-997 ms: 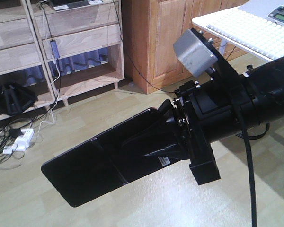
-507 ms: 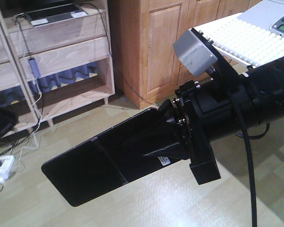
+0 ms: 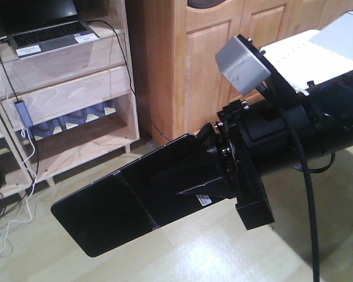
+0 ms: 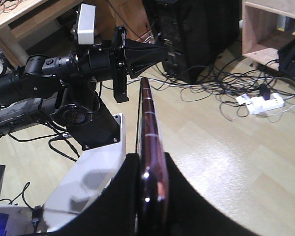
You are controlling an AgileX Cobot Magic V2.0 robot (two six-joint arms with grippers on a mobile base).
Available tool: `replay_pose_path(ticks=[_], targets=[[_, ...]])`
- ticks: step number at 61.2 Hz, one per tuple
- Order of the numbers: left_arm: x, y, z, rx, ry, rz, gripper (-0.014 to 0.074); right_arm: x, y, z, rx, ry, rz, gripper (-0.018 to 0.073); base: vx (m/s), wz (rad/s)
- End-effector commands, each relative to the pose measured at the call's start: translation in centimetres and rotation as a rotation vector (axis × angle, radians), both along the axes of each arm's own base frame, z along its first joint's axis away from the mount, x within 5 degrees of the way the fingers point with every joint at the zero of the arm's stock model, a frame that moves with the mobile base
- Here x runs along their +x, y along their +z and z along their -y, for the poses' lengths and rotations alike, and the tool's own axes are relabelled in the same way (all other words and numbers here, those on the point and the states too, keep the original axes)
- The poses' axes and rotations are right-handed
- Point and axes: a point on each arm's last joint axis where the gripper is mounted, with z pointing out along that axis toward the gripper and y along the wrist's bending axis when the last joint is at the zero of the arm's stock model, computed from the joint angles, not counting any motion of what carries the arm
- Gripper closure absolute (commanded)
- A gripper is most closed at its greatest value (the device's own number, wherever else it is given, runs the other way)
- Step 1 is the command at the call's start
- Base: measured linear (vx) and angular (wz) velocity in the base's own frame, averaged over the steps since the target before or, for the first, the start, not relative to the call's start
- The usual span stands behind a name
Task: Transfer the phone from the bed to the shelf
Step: 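Carry the phone in the right gripper toward the wooden shelf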
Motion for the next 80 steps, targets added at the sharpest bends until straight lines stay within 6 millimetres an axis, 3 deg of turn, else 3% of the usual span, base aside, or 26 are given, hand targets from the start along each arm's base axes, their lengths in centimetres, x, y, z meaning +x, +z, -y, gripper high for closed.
replay_pose_path(ticks=[1,80], targets=[[-0.07,1.45,-0.02,-0.017,0.003,0.097,0.0595,-1.29,2.13,0.08,0.100,0.049,-0.004,0.0561,0.43,0.07],[-0.07,1.45,-0.02,-0.017,0.003,0.097,0.0595,-1.28,2.13,0.08,0.100,0.048,-0.003,0.0561,0.39,0.12]])
